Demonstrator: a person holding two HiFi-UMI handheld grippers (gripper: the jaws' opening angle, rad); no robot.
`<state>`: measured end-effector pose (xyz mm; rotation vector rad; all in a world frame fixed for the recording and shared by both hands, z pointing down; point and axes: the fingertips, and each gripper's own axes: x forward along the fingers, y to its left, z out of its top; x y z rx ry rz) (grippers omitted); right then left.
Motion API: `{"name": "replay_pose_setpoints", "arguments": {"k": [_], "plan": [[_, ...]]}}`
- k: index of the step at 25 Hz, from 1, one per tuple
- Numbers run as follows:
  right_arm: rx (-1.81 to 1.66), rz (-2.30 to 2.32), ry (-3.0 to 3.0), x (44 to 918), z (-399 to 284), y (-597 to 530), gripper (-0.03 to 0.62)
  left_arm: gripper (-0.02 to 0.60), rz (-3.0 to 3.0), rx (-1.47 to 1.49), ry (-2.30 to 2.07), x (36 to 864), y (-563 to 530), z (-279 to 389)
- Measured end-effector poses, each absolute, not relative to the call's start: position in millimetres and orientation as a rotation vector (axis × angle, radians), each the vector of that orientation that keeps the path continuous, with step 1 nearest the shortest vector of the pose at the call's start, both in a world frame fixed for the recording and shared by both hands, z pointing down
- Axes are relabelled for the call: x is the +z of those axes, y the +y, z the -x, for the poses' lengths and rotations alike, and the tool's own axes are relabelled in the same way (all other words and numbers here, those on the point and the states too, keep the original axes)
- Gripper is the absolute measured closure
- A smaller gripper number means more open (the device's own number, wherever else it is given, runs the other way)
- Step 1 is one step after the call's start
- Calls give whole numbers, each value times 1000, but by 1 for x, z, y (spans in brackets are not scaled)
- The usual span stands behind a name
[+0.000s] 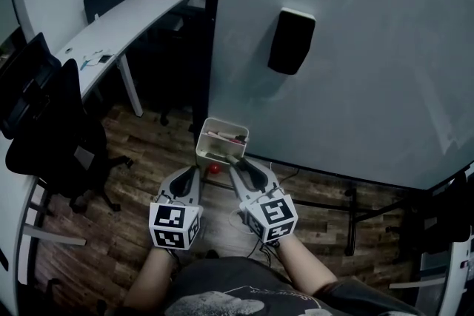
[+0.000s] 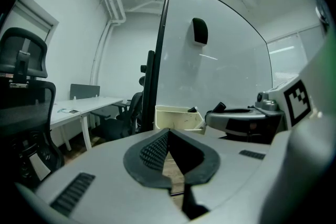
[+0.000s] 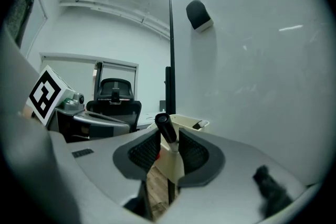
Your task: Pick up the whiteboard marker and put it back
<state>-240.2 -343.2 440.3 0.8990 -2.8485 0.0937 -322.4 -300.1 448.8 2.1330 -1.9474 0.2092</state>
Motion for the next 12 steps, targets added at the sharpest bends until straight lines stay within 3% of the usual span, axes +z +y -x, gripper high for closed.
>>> {"name": "replay_pose_setpoints", "arguments": {"k": [4,12], "plan": [[87,-960,-2839,436,239,-347,511,568,-2157,216,-1927,449,-300,324],[53,-986,-2877,420,233,-343,514,569,-2179,193,-1917,447,-303,322]]}}
